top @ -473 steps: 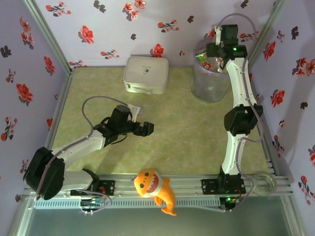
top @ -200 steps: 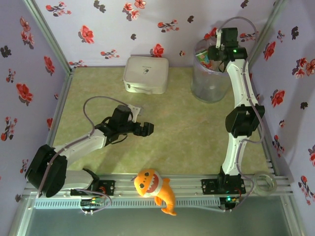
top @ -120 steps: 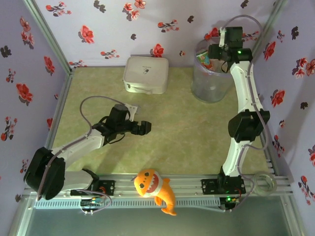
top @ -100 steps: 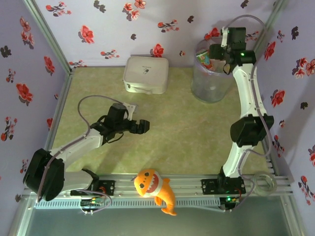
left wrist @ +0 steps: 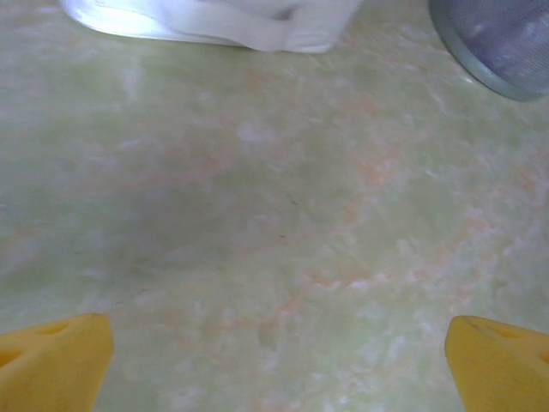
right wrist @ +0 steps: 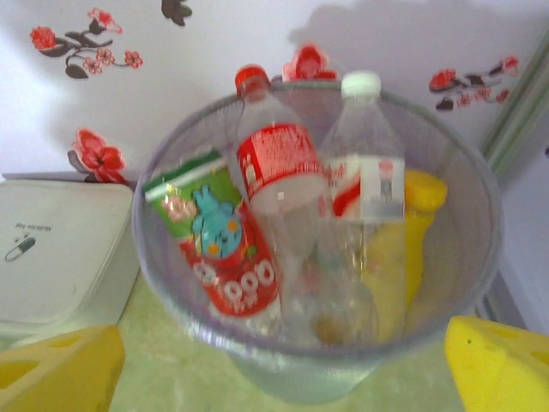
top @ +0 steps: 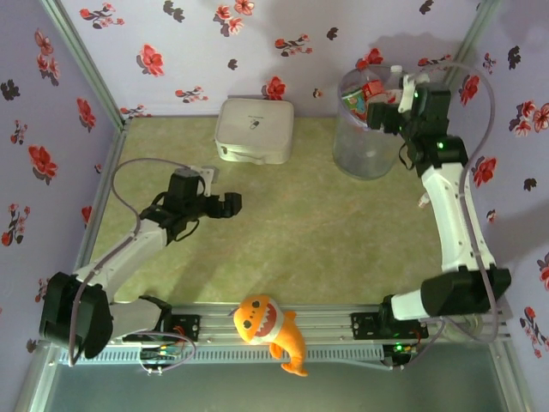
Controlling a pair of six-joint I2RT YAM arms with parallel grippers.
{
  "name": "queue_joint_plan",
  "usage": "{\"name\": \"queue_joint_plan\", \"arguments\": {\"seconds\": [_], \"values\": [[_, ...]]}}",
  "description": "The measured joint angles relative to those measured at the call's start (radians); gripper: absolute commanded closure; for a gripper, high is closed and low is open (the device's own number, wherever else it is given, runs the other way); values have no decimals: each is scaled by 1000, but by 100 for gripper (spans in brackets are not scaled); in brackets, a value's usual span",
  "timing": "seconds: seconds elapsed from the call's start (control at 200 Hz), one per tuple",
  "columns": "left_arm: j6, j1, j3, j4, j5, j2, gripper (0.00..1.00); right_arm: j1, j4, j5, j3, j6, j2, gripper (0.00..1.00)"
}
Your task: Put the plastic bottles in the bin
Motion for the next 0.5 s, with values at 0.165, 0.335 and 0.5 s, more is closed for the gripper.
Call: {"name": "queue_joint_plan", "arguments": {"seconds": [0.165, 0.335, 0.5], "values": [[15, 68, -2, -35, -125, -63, 0, 44, 42, 13, -192, 8, -155, 1], [35, 119, -72, -45, -309, -153, 0, 128, 122, 39, -471, 24, -315, 1], [48, 204, -211, -4, -440, -232, 0, 189, 189, 79, -706, 63, -354, 1]]}}
